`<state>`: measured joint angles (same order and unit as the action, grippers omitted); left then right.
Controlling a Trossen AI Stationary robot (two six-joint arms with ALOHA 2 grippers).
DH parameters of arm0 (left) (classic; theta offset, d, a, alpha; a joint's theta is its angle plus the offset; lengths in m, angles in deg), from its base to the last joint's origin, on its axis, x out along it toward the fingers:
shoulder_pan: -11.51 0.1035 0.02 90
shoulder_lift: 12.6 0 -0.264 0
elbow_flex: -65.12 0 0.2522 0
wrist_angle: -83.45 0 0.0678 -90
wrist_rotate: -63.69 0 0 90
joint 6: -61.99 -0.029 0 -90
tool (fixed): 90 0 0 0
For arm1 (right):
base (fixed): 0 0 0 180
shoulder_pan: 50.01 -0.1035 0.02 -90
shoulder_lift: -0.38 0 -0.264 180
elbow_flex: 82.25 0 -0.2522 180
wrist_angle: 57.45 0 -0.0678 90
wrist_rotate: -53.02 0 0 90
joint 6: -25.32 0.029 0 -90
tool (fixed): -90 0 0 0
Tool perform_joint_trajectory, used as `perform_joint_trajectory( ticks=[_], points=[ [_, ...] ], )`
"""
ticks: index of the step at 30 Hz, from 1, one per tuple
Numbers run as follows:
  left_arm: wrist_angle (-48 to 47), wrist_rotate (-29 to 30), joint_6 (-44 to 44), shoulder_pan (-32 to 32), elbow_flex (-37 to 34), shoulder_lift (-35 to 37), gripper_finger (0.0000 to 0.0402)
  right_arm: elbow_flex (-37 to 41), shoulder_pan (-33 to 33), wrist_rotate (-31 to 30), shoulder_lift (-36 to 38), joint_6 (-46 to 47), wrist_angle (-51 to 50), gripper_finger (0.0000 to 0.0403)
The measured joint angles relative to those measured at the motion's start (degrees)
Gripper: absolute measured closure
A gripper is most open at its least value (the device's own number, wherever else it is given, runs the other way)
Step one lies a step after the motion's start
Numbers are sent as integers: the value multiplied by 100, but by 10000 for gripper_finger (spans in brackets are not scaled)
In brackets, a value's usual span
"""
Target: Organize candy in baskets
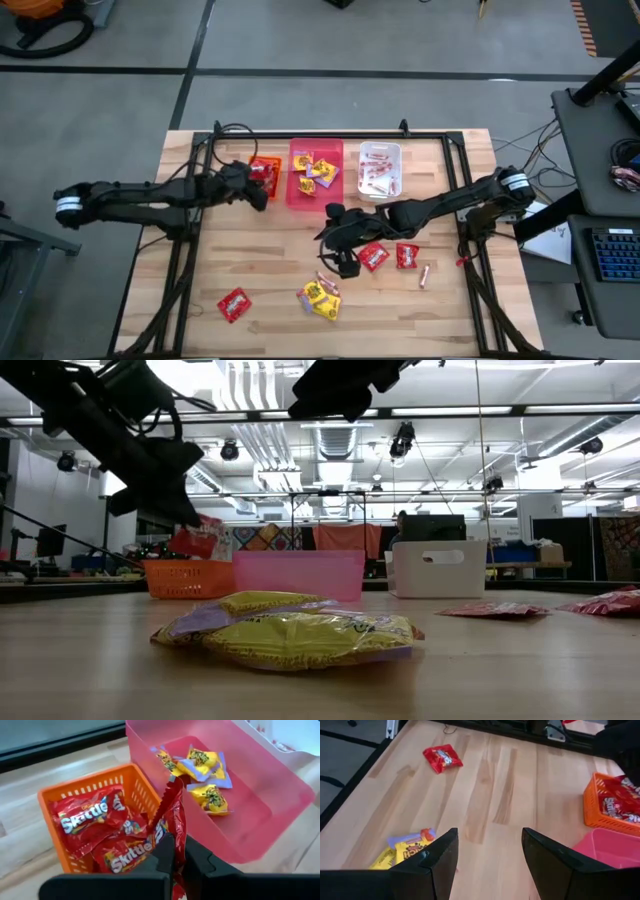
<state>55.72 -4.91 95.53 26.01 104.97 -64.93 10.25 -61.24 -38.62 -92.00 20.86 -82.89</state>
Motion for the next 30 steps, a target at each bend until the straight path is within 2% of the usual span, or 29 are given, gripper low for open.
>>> perform_joint_trajectory(
  ticks=[7,12,16,20,24,30],
  points=[
    [128,-65,-328,217,-21,-50,401,1,2,-1,-42,52,3,193],
    [234,-1420,-755,755,-31,-160,401,1,2,1,-42,84,0,193],
    [8,-1775,-1148,1169,42,-342,401,1,21,1,-42,84,-3,193],
    [-7,-2540,-1547,1516,134,-586,401,1,85,0,-40,84,-2,193],
    [-56,-2584,-1712,1679,157,-801,388,1,143,-1,-40,85,0,193],
    [-75,-2587,-1837,1738,182,-911,340,1,153,2,-36,158,-3,193]
  ],
)
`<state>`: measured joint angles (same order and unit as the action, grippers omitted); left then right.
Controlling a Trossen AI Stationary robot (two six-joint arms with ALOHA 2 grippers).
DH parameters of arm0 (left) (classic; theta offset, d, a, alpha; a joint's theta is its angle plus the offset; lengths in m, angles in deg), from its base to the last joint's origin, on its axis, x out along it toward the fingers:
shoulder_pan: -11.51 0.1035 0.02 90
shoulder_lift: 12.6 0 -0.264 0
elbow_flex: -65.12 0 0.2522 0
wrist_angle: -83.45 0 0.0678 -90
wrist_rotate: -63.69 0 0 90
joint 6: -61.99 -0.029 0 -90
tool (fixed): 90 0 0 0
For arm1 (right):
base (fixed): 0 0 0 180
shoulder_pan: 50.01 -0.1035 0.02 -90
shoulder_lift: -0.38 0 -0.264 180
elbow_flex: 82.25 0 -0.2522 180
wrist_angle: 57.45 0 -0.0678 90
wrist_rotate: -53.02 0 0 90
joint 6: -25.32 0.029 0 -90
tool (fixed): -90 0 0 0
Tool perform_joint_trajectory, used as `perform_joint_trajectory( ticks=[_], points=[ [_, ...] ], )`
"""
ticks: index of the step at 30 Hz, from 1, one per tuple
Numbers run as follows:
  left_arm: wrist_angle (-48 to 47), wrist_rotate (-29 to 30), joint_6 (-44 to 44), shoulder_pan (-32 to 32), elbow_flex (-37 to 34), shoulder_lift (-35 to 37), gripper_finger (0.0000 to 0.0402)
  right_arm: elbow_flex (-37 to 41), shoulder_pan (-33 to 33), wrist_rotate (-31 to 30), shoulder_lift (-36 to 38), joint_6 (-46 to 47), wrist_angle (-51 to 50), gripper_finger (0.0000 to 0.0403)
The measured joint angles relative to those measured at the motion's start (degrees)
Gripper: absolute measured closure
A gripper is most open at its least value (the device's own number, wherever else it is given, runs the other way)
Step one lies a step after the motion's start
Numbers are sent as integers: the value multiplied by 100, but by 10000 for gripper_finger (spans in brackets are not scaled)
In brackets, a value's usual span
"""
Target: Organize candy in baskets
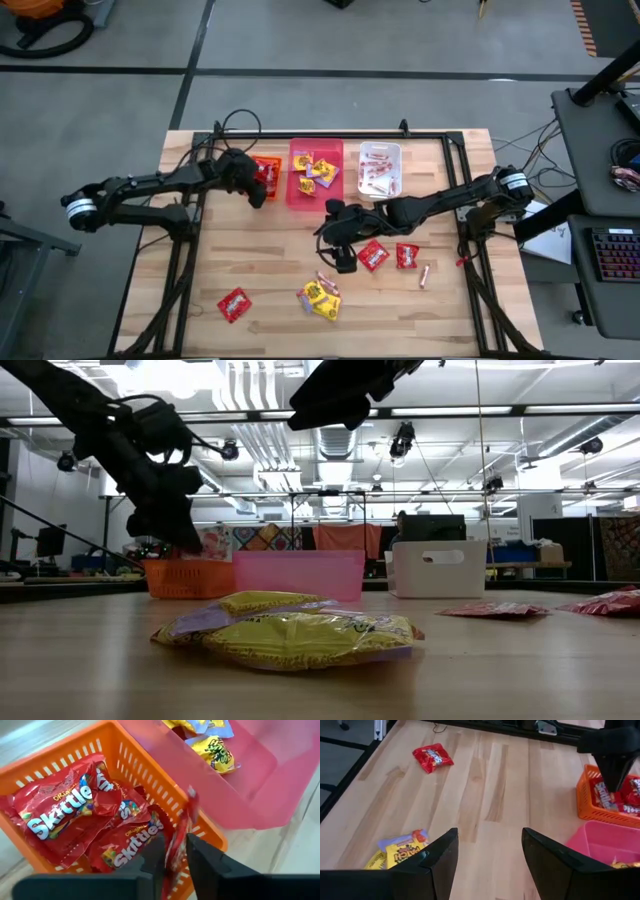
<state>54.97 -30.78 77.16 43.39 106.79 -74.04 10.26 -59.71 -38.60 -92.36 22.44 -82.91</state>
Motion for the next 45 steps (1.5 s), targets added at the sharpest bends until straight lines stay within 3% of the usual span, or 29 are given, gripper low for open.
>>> perform_joint_trajectory(
  ticks=[5,13,21,26,30,38,45],
  points=[
    [-280,49,-156,-1,227,57,304,0,0,3,1,89,0,193],
    [-1389,850,-1012,-2,962,84,275,0,32,2,14,66,-13,193],
    [-1058,541,-685,-229,1090,553,274,-112,632,-183,99,270,39,193],
    [-375,522,-462,-664,771,919,274,-177,1128,-400,97,1308,-69,196],
    [-61,529,-410,-1081,602,1100,274,-177,1407,-241,97,2291,-713,204],
    [316,531,-640,-1616,520,1228,274,-177,1381,1025,115,3290,-1983,211],
    [382,544,-769,-1868,481,1375,274,-336,1367,1106,82,4206,-3723,211]
  ],
)
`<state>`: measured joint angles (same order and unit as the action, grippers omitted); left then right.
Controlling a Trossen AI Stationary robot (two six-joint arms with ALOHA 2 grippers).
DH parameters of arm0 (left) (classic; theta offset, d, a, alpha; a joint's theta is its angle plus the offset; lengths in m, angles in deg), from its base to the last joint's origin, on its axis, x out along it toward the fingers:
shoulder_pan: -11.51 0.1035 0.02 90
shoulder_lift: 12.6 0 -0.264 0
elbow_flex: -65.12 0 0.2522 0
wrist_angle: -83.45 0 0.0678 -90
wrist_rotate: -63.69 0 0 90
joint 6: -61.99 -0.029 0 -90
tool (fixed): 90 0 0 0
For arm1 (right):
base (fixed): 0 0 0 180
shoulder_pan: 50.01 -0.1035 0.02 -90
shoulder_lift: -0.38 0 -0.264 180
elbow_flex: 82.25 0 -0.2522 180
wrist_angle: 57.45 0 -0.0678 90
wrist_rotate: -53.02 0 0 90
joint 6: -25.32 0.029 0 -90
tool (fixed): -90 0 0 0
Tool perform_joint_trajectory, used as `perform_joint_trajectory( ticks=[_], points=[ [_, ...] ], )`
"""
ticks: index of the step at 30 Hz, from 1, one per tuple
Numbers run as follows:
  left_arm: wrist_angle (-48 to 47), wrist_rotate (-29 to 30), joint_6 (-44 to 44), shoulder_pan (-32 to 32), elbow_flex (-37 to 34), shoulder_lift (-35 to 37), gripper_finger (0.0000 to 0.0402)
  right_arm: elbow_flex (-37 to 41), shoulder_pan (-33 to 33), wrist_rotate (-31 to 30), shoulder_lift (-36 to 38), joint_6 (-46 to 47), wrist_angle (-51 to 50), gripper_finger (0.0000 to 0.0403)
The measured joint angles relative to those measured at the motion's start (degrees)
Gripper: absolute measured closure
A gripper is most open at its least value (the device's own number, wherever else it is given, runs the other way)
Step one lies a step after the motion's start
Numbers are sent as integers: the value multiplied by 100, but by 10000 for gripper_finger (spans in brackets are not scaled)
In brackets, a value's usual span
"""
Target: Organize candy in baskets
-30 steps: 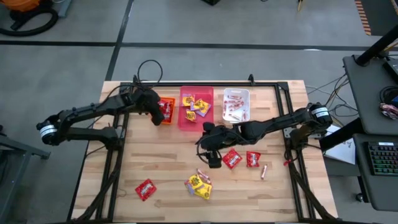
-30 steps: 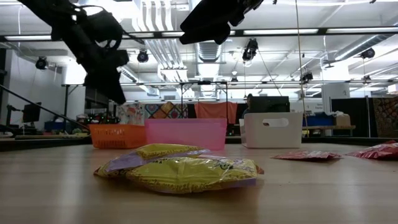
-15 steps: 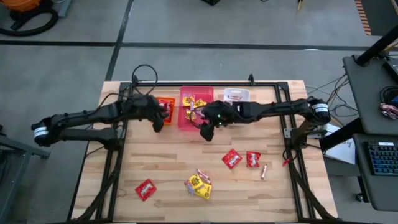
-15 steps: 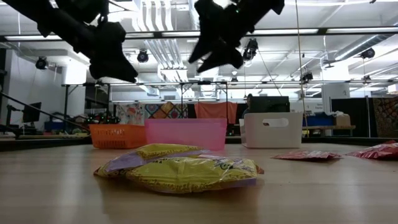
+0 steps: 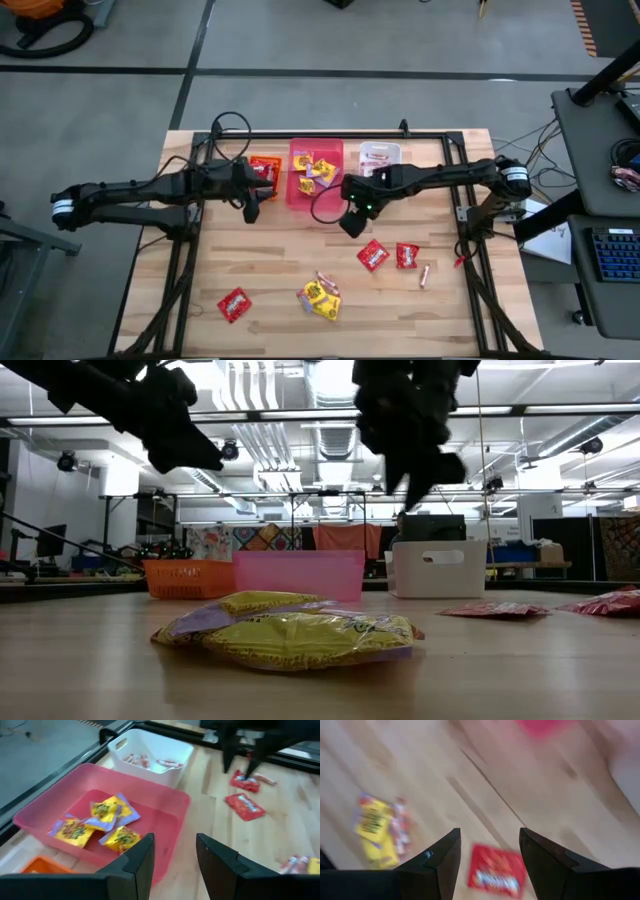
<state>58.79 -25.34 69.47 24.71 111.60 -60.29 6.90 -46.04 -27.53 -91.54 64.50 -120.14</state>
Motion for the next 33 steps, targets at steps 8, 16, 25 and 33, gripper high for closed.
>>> perform_joint_trajectory(
  ticks=[8,16,25,33],
  points=[
    [549,-4,29,-893,-374,465,274,-119,-213,-4,-4,564,-824,211],
    [1447,-17,-329,-1417,-937,1080,273,-712,-142,-866,-7,-813,-37,211],
    [1530,-4,-259,-1415,-1035,1308,273,-978,274,-946,-7,-1585,228,211],
    [1497,-4,-251,-1413,-1035,1173,273,-980,407,-919,26,-1843,-426,211]
  ],
)
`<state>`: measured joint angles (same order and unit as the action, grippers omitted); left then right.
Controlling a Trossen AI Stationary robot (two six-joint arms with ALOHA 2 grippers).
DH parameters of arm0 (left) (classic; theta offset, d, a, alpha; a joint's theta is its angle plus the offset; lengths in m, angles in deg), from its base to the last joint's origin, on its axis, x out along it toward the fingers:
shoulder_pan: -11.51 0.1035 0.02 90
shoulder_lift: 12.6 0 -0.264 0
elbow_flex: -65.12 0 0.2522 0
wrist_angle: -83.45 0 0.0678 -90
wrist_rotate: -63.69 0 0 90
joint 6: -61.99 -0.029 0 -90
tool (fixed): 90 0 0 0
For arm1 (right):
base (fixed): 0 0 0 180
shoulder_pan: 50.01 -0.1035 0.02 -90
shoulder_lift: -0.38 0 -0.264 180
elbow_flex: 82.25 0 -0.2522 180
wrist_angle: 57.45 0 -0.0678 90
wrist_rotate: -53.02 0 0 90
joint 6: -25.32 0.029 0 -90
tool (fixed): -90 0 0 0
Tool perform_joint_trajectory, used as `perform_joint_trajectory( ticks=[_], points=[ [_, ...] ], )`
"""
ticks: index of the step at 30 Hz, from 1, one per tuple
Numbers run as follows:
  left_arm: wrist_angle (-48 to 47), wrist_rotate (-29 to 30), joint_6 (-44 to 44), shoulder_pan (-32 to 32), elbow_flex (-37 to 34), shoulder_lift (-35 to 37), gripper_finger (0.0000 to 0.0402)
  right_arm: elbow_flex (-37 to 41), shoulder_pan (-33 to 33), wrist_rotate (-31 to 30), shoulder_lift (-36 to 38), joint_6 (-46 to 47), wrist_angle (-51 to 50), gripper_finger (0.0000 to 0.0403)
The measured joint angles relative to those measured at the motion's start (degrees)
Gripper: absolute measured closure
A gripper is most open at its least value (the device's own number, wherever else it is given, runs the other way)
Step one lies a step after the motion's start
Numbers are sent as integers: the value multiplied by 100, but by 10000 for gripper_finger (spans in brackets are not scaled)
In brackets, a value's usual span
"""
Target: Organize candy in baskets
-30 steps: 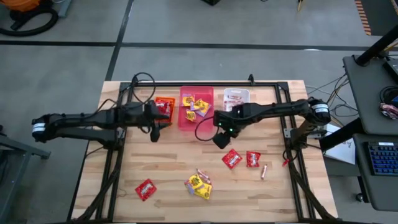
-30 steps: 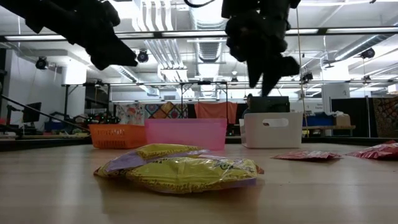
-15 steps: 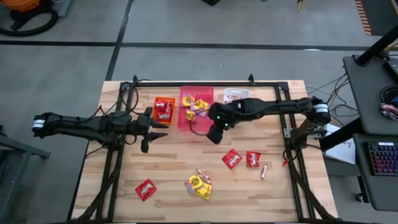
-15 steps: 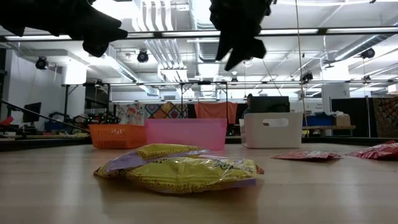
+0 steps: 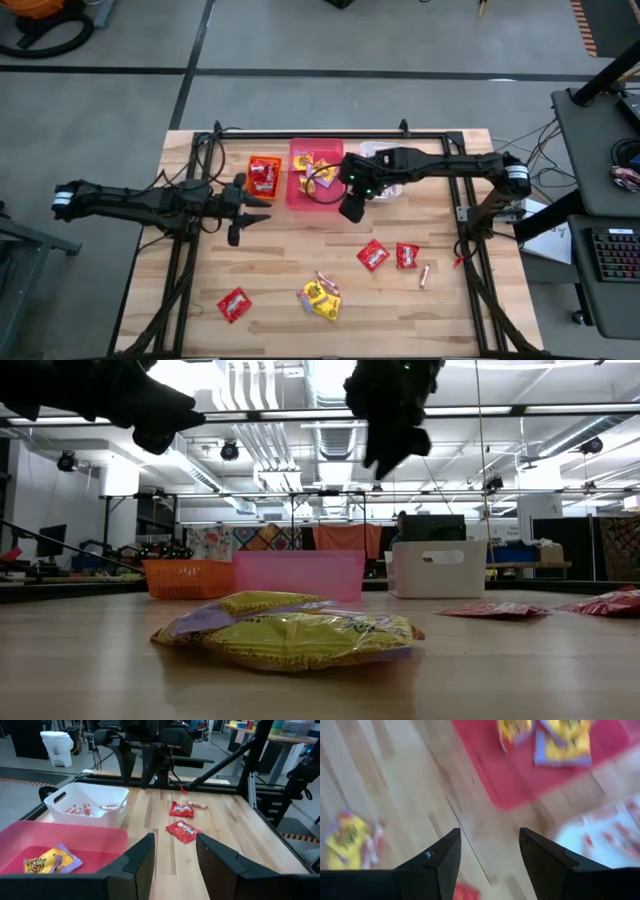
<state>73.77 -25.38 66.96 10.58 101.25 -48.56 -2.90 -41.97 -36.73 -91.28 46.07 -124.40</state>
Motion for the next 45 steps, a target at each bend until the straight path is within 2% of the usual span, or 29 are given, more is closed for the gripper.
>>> perform_joint_trajectory(
  ticks=[5,7,10,14,16,18,23,28,35,41,45],
  points=[
    [-340,-137,63,-15,-73,123,273,64,342,-87,139,27,-985,212],
    [-237,-341,65,-17,-208,184,273,169,392,-72,158,25,-961,212],
    [47,-350,79,-17,-422,320,273,279,423,-18,155,-63,-828,212],
    [-49,-360,265,-15,-440,565,274,320,464,-58,163,-297,-669,212],
    [-132,-565,336,-14,-417,757,274,353,446,-24,214,-569,-509,211],
    [-274,-778,304,-15,-417,1005,274,388,439,9,280,-744,-233,211],
    [-578,-798,-117,-15,-452,1596,274,664,438,20,458,-1169,832,212],
    [-638,-798,-197,-15,-632,2036,274,1330,402,504,729,-1596,2245,211],
    [-593,-798,-218,-15,-1133,2566,274,2135,413,627,963,-1826,3713,211],
    [-174,-791,21,-15,-1342,2811,274,2789,412,994,1119,-1547,4682,211],
    [-204,-621,116,-15,-1351,2823,274,3017,410,1088,1146,-703,4643,211]
  ],
)
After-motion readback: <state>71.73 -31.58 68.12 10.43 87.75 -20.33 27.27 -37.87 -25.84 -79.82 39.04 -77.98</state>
